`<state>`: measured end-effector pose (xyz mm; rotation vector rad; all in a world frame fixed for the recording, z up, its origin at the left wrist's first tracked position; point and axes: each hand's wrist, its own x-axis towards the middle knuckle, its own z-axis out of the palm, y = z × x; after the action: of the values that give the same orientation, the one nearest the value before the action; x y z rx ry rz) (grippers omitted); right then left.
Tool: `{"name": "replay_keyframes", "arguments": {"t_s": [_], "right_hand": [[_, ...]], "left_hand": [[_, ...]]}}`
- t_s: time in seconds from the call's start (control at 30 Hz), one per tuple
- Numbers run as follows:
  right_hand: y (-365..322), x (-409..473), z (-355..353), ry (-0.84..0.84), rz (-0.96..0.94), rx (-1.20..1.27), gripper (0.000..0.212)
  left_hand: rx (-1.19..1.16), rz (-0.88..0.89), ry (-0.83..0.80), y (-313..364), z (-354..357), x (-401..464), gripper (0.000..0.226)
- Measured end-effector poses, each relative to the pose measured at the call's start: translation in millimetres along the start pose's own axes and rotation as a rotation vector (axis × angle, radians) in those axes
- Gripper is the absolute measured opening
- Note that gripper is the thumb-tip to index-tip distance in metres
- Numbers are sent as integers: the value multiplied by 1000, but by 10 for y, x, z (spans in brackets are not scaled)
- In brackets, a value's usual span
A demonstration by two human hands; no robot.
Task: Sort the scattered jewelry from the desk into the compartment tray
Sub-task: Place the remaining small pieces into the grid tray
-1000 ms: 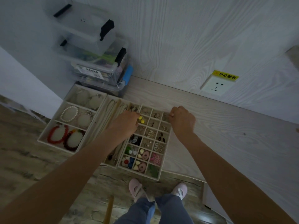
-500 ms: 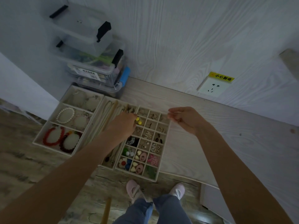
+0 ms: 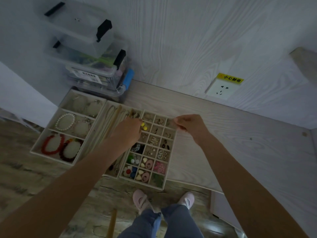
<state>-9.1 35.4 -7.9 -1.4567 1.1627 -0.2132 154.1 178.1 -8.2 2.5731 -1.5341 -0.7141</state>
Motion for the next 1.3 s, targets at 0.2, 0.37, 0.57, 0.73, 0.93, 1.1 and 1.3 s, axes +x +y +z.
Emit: {"name": "replay_keyframes", "arguments": {"t_s": [0.2,0.37,0.57,0.73,0.93,1.1,1.3], "right_hand": [[11,21,40,-39,-20,-122,14],[-52,54,60,46,-90,-376,6],[-72,98,181,-23,-256,-827,15],[-4,66,266,14,-329,-1003,18],[9,-21,134,223,-339,-909,22],[77,-68,79,171,-369,-890,25],[147,-51,175,40,-402,-1012,26]], "left_hand": [[17,13,3,-10,0,-7,29],[8,3,-8,-6,-2,6,29],[25,-11,-10,5,13,4,30],[17,-9,7,-4,35,-8,28],[37,-11,-1,-4,39,6,27],[39,-10,-21,3,18,7,28],[44,-3,-20,9,9,10,26]]}}
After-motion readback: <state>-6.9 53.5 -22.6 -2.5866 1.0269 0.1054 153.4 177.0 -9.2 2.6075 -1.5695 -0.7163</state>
